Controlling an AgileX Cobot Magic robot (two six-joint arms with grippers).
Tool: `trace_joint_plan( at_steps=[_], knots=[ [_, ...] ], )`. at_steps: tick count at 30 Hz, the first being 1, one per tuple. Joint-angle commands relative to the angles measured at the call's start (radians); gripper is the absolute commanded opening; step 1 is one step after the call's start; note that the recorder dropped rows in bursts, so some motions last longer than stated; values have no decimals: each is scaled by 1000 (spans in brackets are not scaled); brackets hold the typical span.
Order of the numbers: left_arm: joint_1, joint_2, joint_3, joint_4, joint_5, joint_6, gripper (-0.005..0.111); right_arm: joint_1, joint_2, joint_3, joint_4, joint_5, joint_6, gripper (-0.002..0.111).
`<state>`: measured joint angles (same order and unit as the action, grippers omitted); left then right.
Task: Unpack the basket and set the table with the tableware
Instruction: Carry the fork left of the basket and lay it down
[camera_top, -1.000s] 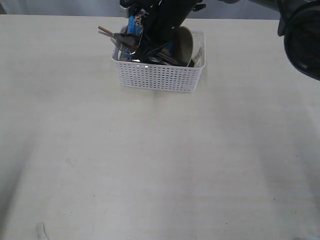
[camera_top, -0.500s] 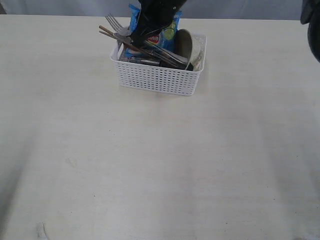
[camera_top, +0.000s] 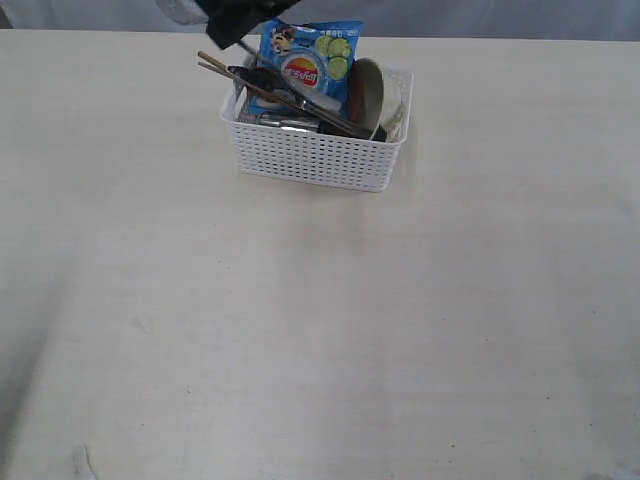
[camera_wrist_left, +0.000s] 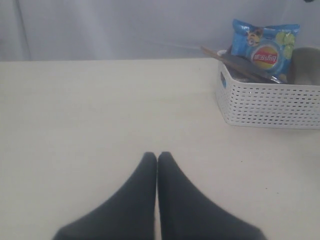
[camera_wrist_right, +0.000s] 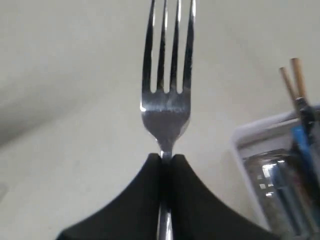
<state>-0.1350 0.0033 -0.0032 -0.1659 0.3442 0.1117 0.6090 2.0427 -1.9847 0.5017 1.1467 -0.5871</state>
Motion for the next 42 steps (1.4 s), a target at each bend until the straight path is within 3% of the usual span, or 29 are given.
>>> trace_joint_plan(
  at_steps=[1, 8, 13, 25, 42],
  knots=[
    [-8, -3, 3, 3, -2, 0, 0, 87, -10, -3, -84, 27, 248, 0],
    [-8, -3, 3, 3, -2, 0, 0, 276, -8, -3, -486, -12, 887, 0],
    [-8, -3, 3, 3, -2, 0, 0, 373, 32, -3, -554, -127, 1163, 0],
    [-8, -3, 3, 3, -2, 0, 0, 399, 245, -3, -614, -111, 1503, 0],
    [-8, -3, 3, 3, -2, 0, 0, 397, 342, -3, -721, -128, 1639, 0]
  ],
)
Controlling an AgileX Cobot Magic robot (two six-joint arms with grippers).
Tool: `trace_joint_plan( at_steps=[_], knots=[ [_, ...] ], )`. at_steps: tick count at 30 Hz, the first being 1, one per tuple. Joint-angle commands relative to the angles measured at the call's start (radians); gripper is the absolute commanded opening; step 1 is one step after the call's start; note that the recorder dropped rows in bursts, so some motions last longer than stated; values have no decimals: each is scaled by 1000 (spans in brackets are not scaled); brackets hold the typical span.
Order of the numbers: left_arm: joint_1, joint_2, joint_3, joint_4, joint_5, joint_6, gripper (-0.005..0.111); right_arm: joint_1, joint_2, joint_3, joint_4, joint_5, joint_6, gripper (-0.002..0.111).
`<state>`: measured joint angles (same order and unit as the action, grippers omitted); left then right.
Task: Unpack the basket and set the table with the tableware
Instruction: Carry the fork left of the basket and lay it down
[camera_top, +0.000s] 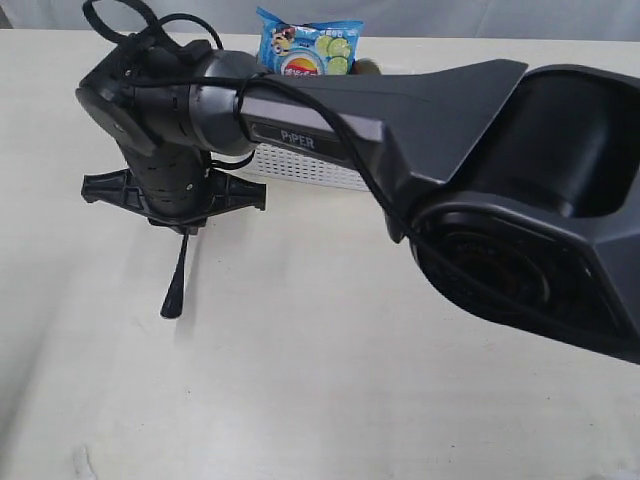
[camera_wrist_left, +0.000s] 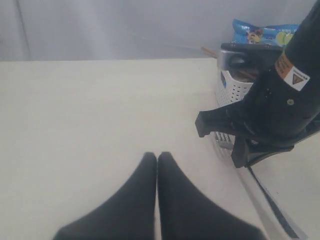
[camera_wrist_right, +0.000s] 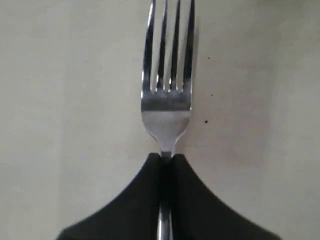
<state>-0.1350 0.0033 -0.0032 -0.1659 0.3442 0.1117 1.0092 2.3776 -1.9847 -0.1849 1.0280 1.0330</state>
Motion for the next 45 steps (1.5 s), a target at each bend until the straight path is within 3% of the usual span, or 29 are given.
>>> trace_joint_plan(
  at_steps=[1, 40, 42, 43, 45],
  knots=[
    [-8, -3, 3, 3, -2, 0, 0, -4, 9, -3, -40, -9, 18, 0],
    [-8, -3, 3, 0, -2, -1, 0, -8, 49, -3, -1, -7, -10, 0],
    [-8, -3, 3, 0, -2, -1, 0, -8, 49, -3, -1, -2, -10, 7],
    [-8, -3, 3, 0, -2, -1, 0, -8, 49, -3, -1, -2, -10, 20],
    [-8, -3, 3, 0, -2, -1, 0, -8, 49, -3, -1, 0, -10, 34]
  ],
)
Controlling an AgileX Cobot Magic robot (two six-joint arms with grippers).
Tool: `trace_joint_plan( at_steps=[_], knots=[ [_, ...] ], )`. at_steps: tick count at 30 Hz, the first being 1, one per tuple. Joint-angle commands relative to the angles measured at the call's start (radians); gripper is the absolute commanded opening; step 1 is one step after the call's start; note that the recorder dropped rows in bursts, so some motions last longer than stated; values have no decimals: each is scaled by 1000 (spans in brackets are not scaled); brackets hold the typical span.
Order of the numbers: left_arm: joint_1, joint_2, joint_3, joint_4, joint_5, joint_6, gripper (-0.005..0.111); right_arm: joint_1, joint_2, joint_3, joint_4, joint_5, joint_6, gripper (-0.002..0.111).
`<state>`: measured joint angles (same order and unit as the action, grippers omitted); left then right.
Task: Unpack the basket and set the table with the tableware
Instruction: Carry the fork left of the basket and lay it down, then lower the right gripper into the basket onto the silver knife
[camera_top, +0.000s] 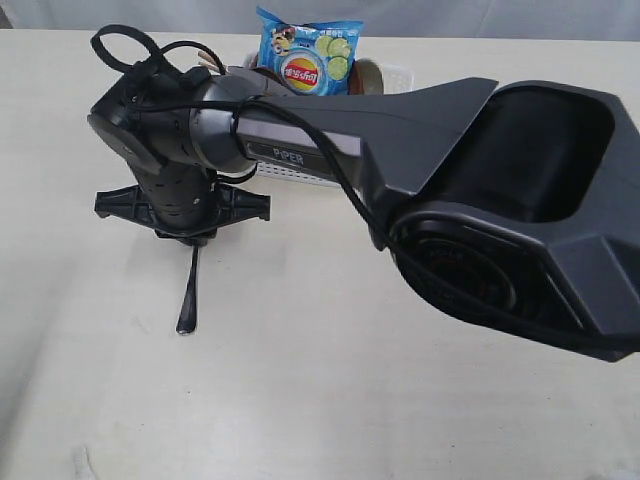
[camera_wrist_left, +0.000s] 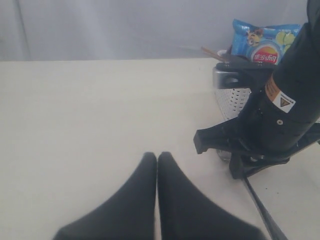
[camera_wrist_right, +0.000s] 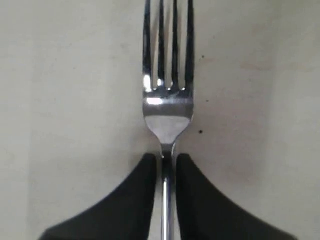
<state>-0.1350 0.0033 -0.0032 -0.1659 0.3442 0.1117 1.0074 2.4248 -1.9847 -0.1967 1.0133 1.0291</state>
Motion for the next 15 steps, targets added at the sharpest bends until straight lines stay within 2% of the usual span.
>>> trace_joint_plan(
  at_steps=[1, 5, 11, 15],
  knots=[
    [-8, -3, 3, 0, -2, -1, 0, -6, 1, -3, 11, 14, -6, 36],
    [-8, -3, 3, 0, -2, -1, 0, -11, -51, -3, -9, 13, -45, 38],
    [-8, -3, 3, 0, -2, -1, 0, -11, -237, -3, -45, 22, -417, 38],
    [-8, -3, 3, 0, -2, -1, 0, -12, -315, -3, -129, 95, -556, 38]
  ],
)
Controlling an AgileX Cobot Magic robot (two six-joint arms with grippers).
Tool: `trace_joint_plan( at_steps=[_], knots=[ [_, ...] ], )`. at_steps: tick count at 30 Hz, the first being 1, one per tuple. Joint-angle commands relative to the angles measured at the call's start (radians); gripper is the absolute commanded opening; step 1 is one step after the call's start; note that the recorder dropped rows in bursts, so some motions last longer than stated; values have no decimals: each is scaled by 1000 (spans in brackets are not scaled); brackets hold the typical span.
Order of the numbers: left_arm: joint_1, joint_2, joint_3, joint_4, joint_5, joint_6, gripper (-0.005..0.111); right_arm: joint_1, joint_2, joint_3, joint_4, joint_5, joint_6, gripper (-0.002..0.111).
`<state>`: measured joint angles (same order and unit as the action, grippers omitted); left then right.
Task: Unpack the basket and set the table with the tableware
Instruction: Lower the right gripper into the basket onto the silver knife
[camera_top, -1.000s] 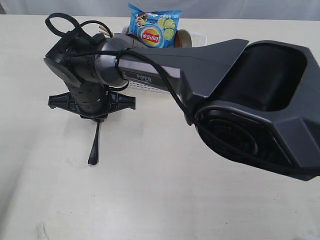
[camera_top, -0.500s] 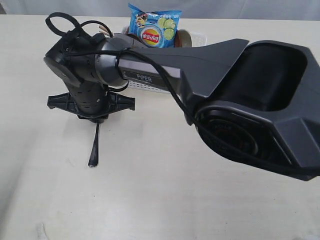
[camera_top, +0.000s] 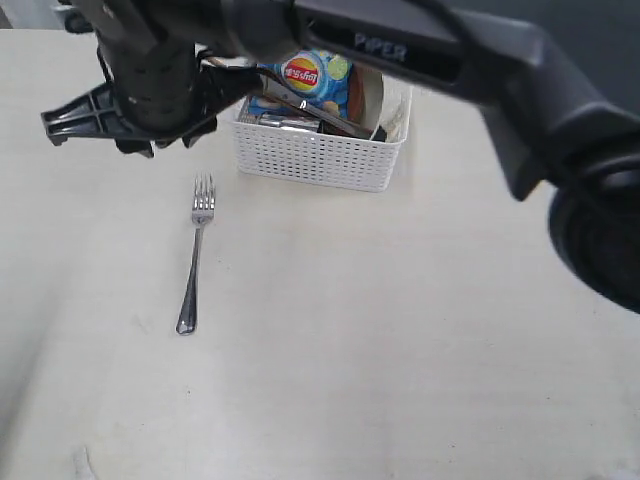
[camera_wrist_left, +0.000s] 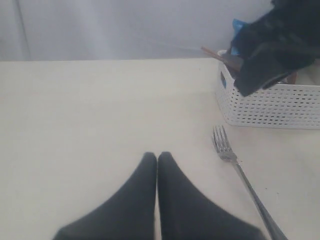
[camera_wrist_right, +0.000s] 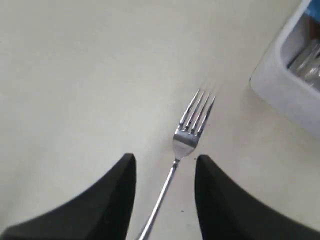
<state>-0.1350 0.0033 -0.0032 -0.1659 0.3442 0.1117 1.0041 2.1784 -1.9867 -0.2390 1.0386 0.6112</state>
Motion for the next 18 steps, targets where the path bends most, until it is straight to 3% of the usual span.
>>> trace_joint_plan(
  at_steps=[1, 4, 11, 18],
  knots=[
    [-8, -3, 3, 0, -2, -1, 0, -9, -86, -1, -120, 99, -171, 38],
    [-8, -3, 3, 0, -2, -3, 0, -13, -123, -1, -191, 179, -271, 38],
    [-8, -3, 3, 0, -2, -3, 0, -28, -137, -1, -285, 183, -429, 38],
    [-8, -3, 3, 0, -2, -3, 0, -135, -131, -1, -252, 183, -471, 38]
  ],
)
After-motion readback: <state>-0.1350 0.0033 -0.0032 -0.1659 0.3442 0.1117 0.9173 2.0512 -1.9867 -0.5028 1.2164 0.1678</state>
